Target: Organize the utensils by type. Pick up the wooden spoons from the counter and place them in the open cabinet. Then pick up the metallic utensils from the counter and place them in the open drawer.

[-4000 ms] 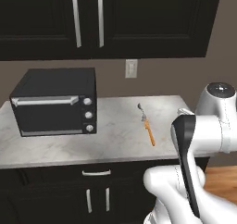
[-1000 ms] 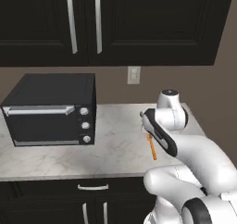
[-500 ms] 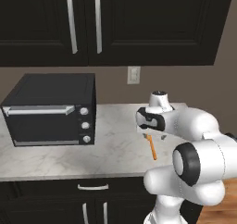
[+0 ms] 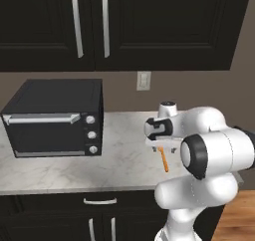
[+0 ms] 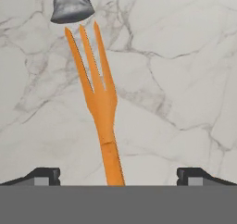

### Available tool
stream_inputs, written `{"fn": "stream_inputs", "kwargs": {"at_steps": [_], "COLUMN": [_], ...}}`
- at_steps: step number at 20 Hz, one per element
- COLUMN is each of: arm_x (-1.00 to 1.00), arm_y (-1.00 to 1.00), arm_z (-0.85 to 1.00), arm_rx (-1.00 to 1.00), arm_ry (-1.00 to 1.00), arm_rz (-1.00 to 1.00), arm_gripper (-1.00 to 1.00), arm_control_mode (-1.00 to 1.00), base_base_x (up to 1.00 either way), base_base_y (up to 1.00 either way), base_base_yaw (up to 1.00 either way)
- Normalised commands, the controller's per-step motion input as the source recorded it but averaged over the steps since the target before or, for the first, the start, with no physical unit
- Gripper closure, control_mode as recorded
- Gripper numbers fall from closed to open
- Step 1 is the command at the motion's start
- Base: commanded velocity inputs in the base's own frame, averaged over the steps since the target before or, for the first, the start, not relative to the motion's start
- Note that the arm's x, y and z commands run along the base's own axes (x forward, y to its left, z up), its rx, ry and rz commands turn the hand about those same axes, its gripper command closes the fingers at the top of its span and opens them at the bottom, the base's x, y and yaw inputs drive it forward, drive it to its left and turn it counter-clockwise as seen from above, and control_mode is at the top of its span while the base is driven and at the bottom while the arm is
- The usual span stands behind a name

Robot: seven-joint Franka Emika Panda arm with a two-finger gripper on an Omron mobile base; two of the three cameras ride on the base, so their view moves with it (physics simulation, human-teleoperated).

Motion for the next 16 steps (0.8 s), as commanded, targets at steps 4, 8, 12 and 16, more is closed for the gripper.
{"fn": "stream_inputs", "kwargs": {"at_steps": [4,8,12,16], "arm_x": [0.12,0.1,0.15,0.11], "arm_y": [0.0,0.0,0.0,0.0], "arm_z": [-0.38,-0.38,-0.31,-0.22], "arm_rx": [0.0,0.0,0.0,0.0], "arm_ry": [0.0,0.0,0.0,0.0], "arm_rz": [0.0,0.0,0.0,0.0], "arm_gripper": [-1.0,-1.0,-1.0,-1.0], "arm_control_mode": [-1.0,-1.0,-1.0,-1.0], "base_base_x": [0.0,0.0,0.0,0.0], "base_base_y": [0.0,0.0,0.0,0.0], "base_base_yaw": [0.0,0.0,0.0,0.0]}}
